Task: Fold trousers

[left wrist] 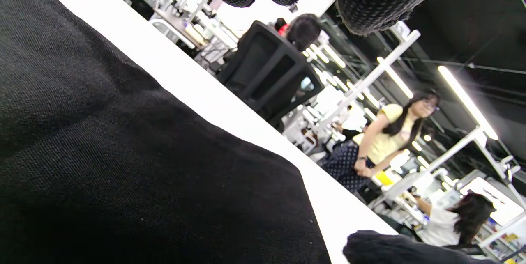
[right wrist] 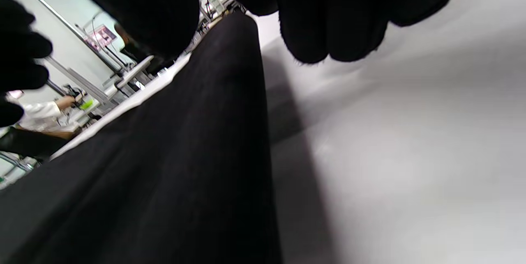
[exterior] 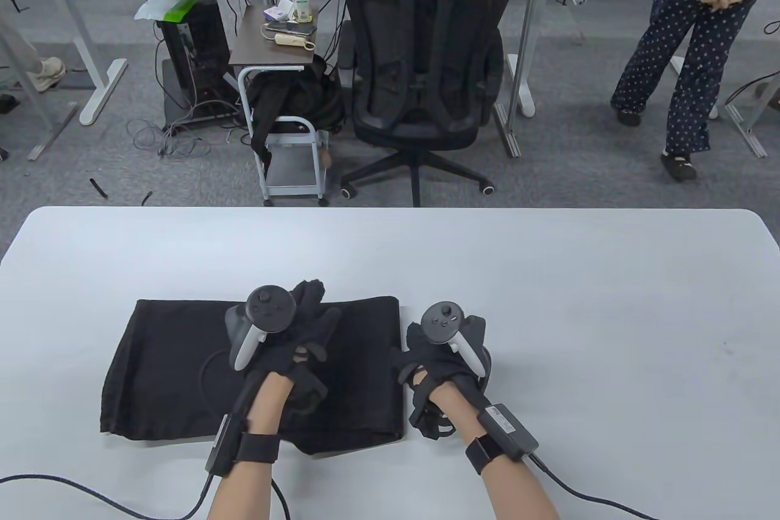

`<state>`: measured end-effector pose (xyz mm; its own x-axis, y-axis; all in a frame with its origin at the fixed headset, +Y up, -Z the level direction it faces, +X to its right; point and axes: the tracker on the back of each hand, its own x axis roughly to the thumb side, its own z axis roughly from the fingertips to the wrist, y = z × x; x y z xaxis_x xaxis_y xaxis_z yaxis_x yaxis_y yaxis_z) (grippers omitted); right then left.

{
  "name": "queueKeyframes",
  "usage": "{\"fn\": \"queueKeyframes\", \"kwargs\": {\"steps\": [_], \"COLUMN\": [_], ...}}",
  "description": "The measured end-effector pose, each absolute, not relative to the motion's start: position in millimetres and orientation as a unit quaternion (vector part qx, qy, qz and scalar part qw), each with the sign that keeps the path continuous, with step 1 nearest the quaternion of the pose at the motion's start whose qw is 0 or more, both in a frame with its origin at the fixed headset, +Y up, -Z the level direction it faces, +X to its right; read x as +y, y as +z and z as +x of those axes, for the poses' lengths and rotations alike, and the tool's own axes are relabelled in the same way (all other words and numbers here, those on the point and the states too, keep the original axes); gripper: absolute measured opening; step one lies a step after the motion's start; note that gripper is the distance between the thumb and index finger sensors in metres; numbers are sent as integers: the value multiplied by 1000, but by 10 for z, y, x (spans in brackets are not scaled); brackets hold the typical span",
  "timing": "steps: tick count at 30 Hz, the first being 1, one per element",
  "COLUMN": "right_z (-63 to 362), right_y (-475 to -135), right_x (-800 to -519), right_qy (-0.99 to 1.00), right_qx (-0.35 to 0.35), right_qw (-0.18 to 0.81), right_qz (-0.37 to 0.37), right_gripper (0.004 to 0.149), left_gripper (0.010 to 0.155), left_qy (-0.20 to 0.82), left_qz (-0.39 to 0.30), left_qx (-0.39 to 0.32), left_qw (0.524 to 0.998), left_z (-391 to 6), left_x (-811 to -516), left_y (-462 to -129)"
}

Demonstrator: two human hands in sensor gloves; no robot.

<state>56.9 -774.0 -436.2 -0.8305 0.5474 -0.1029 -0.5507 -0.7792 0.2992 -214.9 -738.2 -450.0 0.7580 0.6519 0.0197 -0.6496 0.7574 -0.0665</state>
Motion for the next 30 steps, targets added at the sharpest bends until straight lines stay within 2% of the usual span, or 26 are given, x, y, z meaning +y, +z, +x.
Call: {"fn": "queueKeyframes", "kwargs": {"steps": [4, 7, 15, 23, 24, 27, 30], "right_z": [401, 382, 686, 1782, 2042, 2470, 2913], "right_y": [-4378, -4376, -4380, -4346, -4326, -4272, -4180], "right_x": [-7859, -7891, -7840, -7508, -7401, -7179, -6816], "right_qy": [941, 934, 913, 908, 908, 910, 924], "right_qx": [173, 146, 142, 116, 110, 85, 39], "right_qw": [289, 321, 380, 392, 391, 385, 346], "right_qz": [-35, -50, -46, -88, -102, -127, -159], "right_gripper": [77, 70, 66, 65, 64, 63, 63], "left_gripper": [70, 70, 69, 69, 69, 69, 69], "left_qy": [349, 352, 342, 340, 339, 334, 333], "left_qz": [-27, -26, -15, -1, 0, -1, -6], "left_qx": [-22, -21, -20, -19, -19, -19, -18], "left_qw": [936, 935, 939, 940, 941, 942, 943], "left_z": [-2158, -2170, -2197, -2239, -2240, -2231, -2219], "left_x": [-7391, -7394, -7349, -7276, -7273, -7287, -7315], "left_y": [-4503, -4499, -4483, -4459, -4459, -4463, -4479]}}
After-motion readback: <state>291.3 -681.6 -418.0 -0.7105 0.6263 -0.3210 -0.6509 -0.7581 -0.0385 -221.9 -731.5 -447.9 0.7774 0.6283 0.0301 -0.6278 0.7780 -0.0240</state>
